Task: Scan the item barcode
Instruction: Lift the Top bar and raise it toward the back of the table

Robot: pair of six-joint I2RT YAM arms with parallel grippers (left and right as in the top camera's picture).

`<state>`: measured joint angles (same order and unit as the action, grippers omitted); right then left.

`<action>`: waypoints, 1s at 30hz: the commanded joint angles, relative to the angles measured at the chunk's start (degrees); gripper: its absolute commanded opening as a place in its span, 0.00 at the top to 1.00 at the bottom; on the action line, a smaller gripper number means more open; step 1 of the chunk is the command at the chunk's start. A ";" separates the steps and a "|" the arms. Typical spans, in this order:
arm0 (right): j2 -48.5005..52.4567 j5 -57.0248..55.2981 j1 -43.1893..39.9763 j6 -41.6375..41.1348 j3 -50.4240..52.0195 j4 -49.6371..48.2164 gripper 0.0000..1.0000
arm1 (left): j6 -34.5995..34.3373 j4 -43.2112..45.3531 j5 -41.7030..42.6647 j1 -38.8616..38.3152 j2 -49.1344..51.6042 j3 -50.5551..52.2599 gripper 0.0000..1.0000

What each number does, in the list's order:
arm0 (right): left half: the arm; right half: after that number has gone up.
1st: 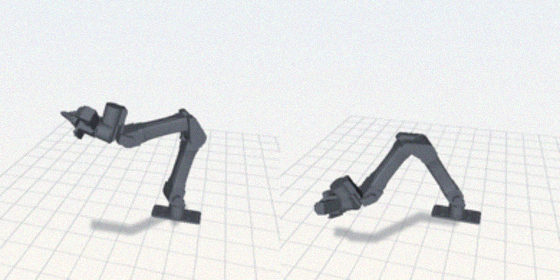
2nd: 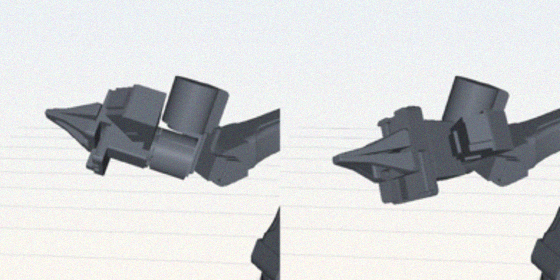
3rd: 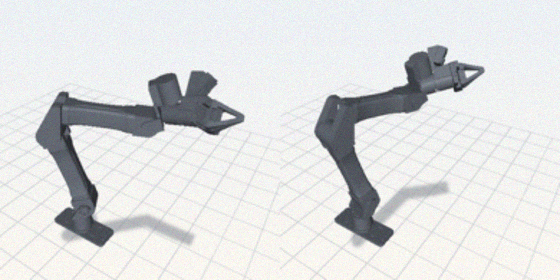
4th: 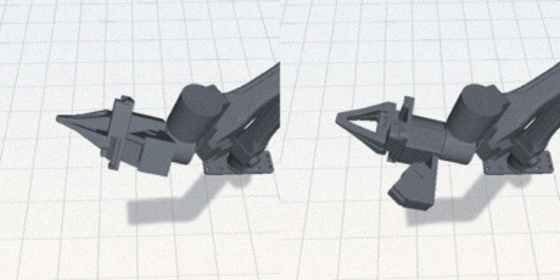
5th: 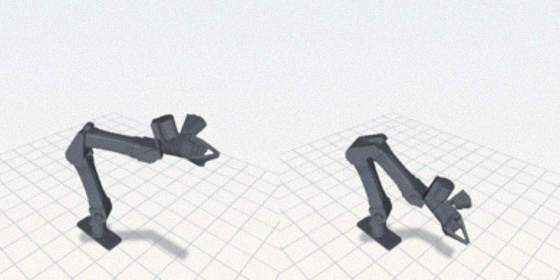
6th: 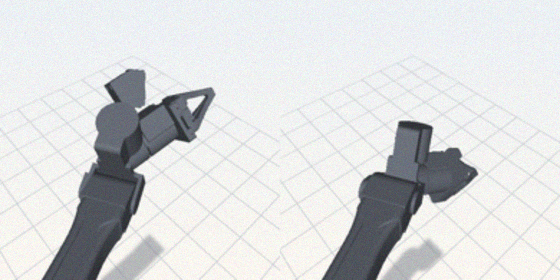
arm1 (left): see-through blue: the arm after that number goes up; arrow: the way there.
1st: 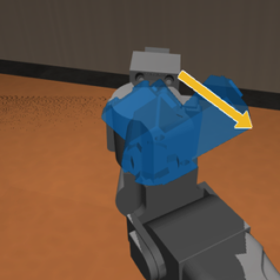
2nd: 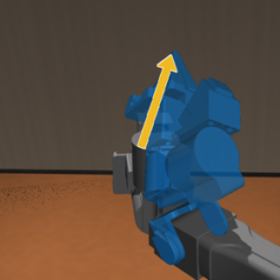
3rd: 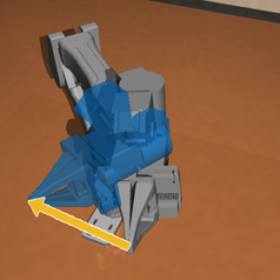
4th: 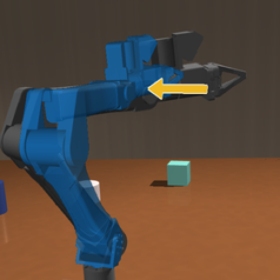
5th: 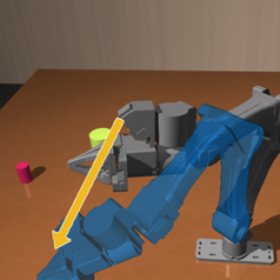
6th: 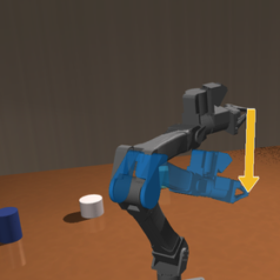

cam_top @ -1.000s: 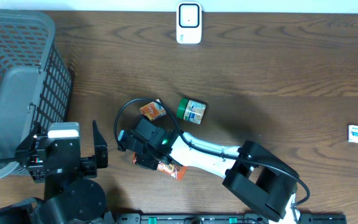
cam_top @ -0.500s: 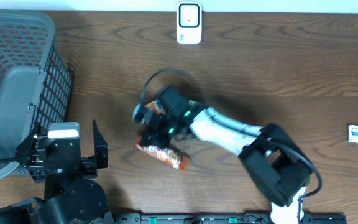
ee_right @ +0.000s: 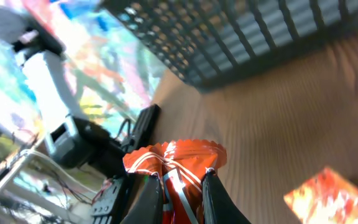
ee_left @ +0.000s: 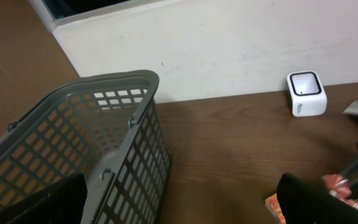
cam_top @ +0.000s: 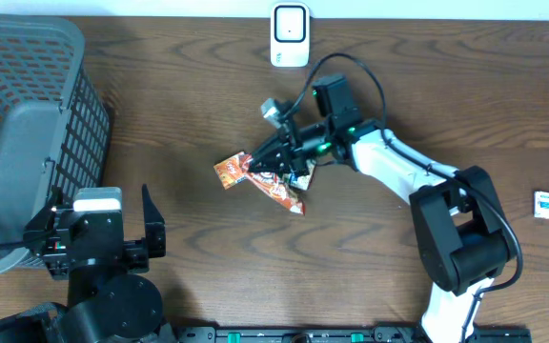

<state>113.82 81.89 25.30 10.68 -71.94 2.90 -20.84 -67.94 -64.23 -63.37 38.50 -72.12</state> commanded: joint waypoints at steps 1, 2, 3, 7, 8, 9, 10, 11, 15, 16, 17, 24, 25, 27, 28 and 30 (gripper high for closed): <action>-1.18 7.45 -0.87 1.92 -0.15 -0.48 0.99 | -0.46 -0.17 -0.31 0.17 -0.15 -0.11 0.02; -1.18 7.48 -0.87 1.57 -0.15 -0.35 0.99 | -0.48 -0.17 -0.31 0.17 -0.15 -0.11 0.02; -1.18 7.45 -0.87 1.62 -0.13 -0.11 0.99 | -0.48 -0.17 -0.31 0.17 -0.15 -0.11 0.02; -1.18 2.19 -0.85 3.93 0.11 -0.52 0.99 | -0.48 -0.17 -0.31 0.17 -0.15 -0.11 0.02; -1.18 1.51 -0.90 5.60 0.11 -1.49 0.99 | -0.48 -0.17 -0.31 0.17 -0.15 -0.11 0.02; -1.18 1.57 -0.90 7.78 0.11 -3.52 0.99 | -0.48 -0.17 -0.31 0.17 -0.15 -0.11 0.02; -1.18 1.57 -0.90 9.09 0.11 -6.05 0.99 | -0.48 -0.17 -0.31 0.17 -0.15 -0.11 0.02; -1.18 1.53 -0.81 9.66 0.11 -9.22 0.99 | -0.48 -0.17 -0.31 0.17 -0.15 -0.11 0.02; -1.20 0.22 0.37 5.46 0.11 -26.05 0.99 | -0.48 -0.17 -0.31 0.17 -0.15 -0.11 0.02; -1.20 -2.19 0.83 2.80 0.11 -30.45 0.99 | -0.48 -0.17 -0.31 0.17 -0.15 -0.11 0.02; -1.20 -5.60 1.29 -0.13 0.11 -33.48 0.99 | -0.48 -0.17 -0.31 0.17 -0.15 -0.11 0.02; -1.18 -33.92 5.70 -6.99 0.11 -39.36 0.99 | -0.48 -0.17 -0.31 0.17 -0.15 -0.11 0.02; -1.18 -36.37 6.38 -6.95 0.11 -39.36 0.99 | -0.48 -0.17 -0.31 0.17 -0.15 -0.11 0.02; -0.72 -41.09 7.69 -6.29 0.11 -39.89 0.99 | -0.48 -0.17 -0.31 0.17 -0.15 -0.11 0.02; -0.26 -42.97 8.26 -6.14 0.11 -40.92 0.99 | -0.48 -0.17 -0.31 0.17 -0.15 -0.11 0.02; 1.73 -44.26 9.03 -6.58 0.11 -44.74 0.99 | -0.48 -0.17 -0.31 0.17 -0.15 -0.11 0.02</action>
<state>114.04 46.68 33.23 5.39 -71.55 -39.72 -20.82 -67.94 -64.20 -63.37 38.50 -72.12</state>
